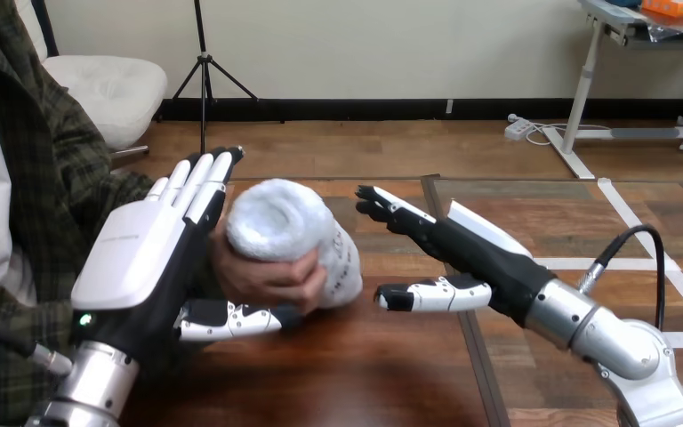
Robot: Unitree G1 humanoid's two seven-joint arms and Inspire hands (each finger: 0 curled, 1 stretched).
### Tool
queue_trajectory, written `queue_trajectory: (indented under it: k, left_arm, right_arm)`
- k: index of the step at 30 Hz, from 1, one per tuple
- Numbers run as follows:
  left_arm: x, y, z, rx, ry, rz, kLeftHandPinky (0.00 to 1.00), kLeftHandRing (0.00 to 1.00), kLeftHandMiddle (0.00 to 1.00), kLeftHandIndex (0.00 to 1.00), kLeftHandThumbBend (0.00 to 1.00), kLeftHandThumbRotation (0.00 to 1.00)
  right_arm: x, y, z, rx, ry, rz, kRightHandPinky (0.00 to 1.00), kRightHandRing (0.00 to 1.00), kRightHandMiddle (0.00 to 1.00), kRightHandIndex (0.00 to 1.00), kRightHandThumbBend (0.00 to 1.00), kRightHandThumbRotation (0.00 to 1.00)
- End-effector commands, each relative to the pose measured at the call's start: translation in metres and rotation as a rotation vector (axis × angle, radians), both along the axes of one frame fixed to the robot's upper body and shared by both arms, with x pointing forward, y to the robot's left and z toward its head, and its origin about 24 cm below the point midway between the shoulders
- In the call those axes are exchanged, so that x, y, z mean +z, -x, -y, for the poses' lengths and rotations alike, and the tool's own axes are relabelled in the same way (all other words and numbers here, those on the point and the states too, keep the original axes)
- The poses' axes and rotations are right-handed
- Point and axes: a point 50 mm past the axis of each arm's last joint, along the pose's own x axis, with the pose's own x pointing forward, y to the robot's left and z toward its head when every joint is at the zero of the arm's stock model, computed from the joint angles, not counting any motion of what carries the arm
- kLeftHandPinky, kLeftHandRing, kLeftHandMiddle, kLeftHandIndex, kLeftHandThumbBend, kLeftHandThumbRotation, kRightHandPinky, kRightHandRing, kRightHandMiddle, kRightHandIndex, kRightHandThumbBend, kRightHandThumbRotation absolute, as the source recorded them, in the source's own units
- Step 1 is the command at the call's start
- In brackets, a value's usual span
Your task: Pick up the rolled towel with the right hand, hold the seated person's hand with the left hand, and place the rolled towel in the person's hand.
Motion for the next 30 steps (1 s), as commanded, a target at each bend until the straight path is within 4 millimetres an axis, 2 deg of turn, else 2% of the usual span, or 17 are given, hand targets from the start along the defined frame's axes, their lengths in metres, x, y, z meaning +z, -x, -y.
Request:
queue_trajectory:
  k: [1, 12, 19, 30]
  left_arm:
    - [0.018, 0.003, 0.003, -0.01, 0.015, 0.095, 0.96, 1.0, 1.0, 1.0, 1.0, 0.48]
    - [0.017, 0.012, 0.007, -0.036, 0.061, 0.092, 0.96, 1.0, 1.0, 1.0, 1.0, 0.48]
    - [0.009, 0.017, 0.01, -0.04, 0.086, 0.069, 0.96, 1.0, 1.0, 1.0, 1.0, 0.46]
    - [-0.009, 0.024, 0.012, -0.055, 0.17, 0.032, 0.98, 1.0, 1.0, 1.0, 1.0, 0.51]
  right_arm:
    - [0.009, -0.005, 0.004, -0.026, -0.026, 0.057, 1.0, 0.99, 0.97, 1.0, 1.0, 0.7]
    - [0.004, -0.002, 0.006, -0.044, -0.013, 0.06, 0.99, 0.99, 0.97, 1.0, 1.0, 0.73]
    - [0.003, 0.0, 0.006, -0.044, -0.024, 0.069, 0.99, 1.0, 0.98, 1.0, 1.0, 0.74]
    - [0.005, 0.004, 0.008, -0.041, -0.039, 0.086, 1.0, 1.0, 0.98, 1.0, 1.0, 0.73]
